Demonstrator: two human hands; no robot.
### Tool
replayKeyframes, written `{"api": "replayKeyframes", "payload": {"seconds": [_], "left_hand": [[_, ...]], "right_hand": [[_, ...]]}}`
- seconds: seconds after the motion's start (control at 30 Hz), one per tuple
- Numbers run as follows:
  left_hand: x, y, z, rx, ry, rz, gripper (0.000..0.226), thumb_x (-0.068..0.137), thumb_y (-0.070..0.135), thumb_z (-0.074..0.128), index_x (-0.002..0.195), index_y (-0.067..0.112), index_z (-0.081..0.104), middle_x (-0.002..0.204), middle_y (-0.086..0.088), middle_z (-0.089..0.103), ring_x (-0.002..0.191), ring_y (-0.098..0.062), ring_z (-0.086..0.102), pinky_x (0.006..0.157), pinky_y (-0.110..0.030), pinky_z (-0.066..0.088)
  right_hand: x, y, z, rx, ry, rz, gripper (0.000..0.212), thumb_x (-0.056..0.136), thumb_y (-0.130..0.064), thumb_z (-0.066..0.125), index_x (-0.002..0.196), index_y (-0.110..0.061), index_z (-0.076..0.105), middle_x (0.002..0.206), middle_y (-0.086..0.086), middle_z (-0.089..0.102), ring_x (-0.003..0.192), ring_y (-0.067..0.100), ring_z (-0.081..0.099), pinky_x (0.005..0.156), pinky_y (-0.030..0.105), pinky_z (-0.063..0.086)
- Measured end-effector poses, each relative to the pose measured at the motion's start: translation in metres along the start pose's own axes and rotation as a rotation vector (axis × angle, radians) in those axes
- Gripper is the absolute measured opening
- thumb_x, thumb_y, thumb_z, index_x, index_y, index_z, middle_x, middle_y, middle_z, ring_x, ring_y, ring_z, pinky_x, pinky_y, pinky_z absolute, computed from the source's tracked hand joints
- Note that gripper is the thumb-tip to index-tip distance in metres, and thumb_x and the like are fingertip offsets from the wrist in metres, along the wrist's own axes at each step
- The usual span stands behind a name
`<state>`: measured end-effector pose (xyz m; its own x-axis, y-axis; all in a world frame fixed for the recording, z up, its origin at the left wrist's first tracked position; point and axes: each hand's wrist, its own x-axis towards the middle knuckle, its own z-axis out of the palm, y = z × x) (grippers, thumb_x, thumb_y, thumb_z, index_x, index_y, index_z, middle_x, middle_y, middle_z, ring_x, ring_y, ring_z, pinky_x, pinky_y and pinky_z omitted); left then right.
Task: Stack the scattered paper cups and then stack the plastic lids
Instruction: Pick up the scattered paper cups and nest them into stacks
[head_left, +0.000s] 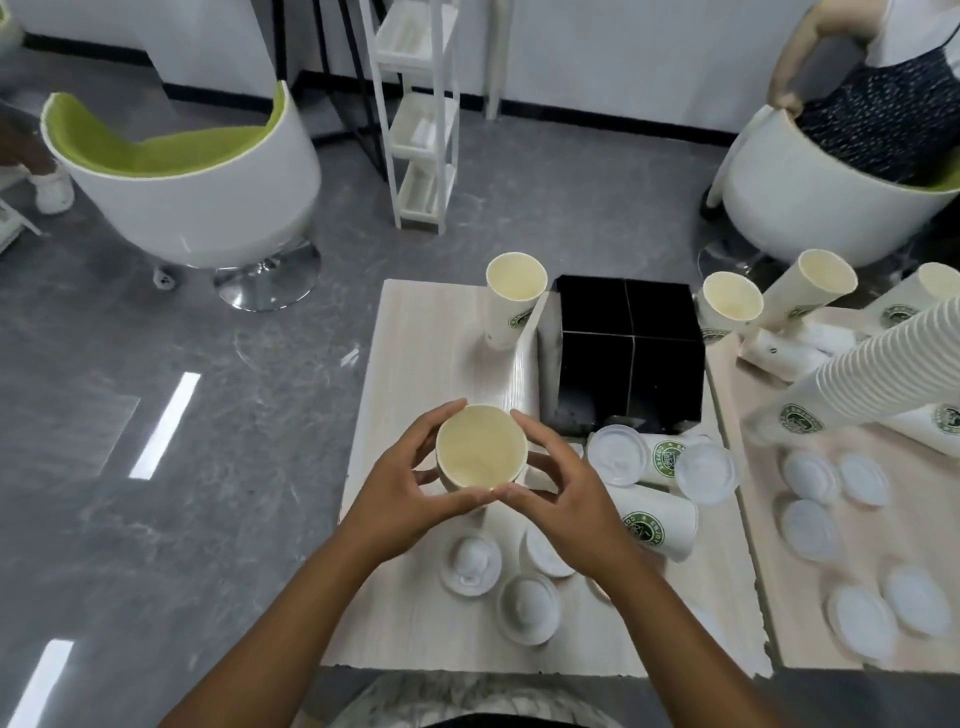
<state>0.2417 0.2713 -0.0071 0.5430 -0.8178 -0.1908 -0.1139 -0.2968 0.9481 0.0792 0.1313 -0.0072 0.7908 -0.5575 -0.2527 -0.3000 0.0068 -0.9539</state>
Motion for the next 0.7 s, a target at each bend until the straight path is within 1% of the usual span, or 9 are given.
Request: {"api": "replayKeyframes", "payload": {"seconds": [0.07, 0.17, 0.3, 0.4, 0.5, 0.6, 0.7], "left_hand": [[0.0, 0.001, 0.002, 0.027, 0.006, -0.005, 0.089, 0.072, 0.028, 0.095, 0.144, 0.046, 0.047, 0.144, 0.03, 0.053, 0.135, 0.0, 0.052, 0.105, -0.034, 0.054], [-0.005, -0.001, 0.005, 0.028, 0.008, -0.009, 0.091, 0.072, 0.025, 0.095, 0.147, 0.04, 0.045, 0.149, 0.024, 0.051, 0.138, -0.005, 0.051, 0.108, -0.041, 0.052], [-0.012, -0.002, 0.007, -0.002, 0.011, -0.017, 0.101, 0.066, 0.04, 0.093, 0.151, 0.04, 0.039, 0.155, 0.022, 0.047, 0.142, -0.007, 0.048, 0.108, -0.042, 0.052], [-0.012, -0.002, 0.002, -0.028, 0.007, -0.021, 0.106, 0.065, 0.041, 0.092, 0.154, 0.04, 0.035, 0.157, 0.021, 0.045, 0.145, -0.006, 0.045, 0.109, -0.042, 0.05], [-0.003, 0.002, -0.008, -0.052, 0.018, -0.006, 0.097, 0.072, 0.043, 0.084, 0.155, 0.037, 0.035, 0.156, 0.02, 0.047, 0.146, -0.005, 0.044, 0.109, -0.039, 0.049], [0.02, 0.007, -0.023, -0.107, 0.084, 0.005, 0.083, 0.079, 0.044, 0.074, 0.154, 0.034, 0.039, 0.154, 0.016, 0.052, 0.144, -0.008, 0.048, 0.109, -0.045, 0.05], [0.064, 0.015, -0.038, -0.07, 0.118, 0.03, 0.078, 0.08, 0.044, 0.074, 0.152, 0.038, 0.042, 0.151, 0.019, 0.054, 0.14, -0.004, 0.051, 0.108, -0.044, 0.05]], "right_hand": [[0.001, 0.004, -0.005, 0.016, -0.016, -0.005, 0.071, 0.088, -0.015, 0.082, 0.146, -0.04, 0.049, 0.144, -0.026, 0.054, 0.13, -0.005, 0.054, 0.09, 0.015, 0.054], [0.001, 0.009, -0.009, -0.002, -0.062, -0.013, 0.074, 0.085, -0.021, 0.085, 0.146, -0.042, 0.048, 0.143, -0.029, 0.053, 0.131, -0.005, 0.052, 0.095, 0.02, 0.055], [0.001, 0.013, -0.017, -0.051, -0.115, -0.041, 0.081, 0.083, -0.03, 0.087, 0.149, -0.047, 0.044, 0.146, -0.028, 0.051, 0.134, -0.004, 0.05, 0.102, 0.021, 0.052], [0.007, 0.011, -0.029, 0.0, -0.103, -0.053, 0.082, 0.081, -0.041, 0.085, 0.15, -0.049, 0.042, 0.146, -0.024, 0.054, 0.136, 0.002, 0.052, 0.103, 0.029, 0.052], [0.022, 0.005, -0.045, 0.026, -0.032, -0.07, 0.08, 0.077, -0.047, 0.081, 0.148, -0.05, 0.045, 0.144, -0.018, 0.058, 0.135, 0.007, 0.055, 0.103, 0.037, 0.054], [0.046, -0.003, -0.06, 0.021, 0.017, -0.098, 0.078, 0.077, -0.048, 0.079, 0.148, -0.049, 0.045, 0.144, -0.016, 0.058, 0.134, 0.009, 0.056, 0.104, 0.04, 0.054], [0.079, -0.017, -0.068, 0.019, 0.061, -0.126, 0.082, 0.077, -0.047, 0.083, 0.15, -0.044, 0.045, 0.147, -0.018, 0.054, 0.134, 0.009, 0.055, 0.102, 0.043, 0.056]]}}
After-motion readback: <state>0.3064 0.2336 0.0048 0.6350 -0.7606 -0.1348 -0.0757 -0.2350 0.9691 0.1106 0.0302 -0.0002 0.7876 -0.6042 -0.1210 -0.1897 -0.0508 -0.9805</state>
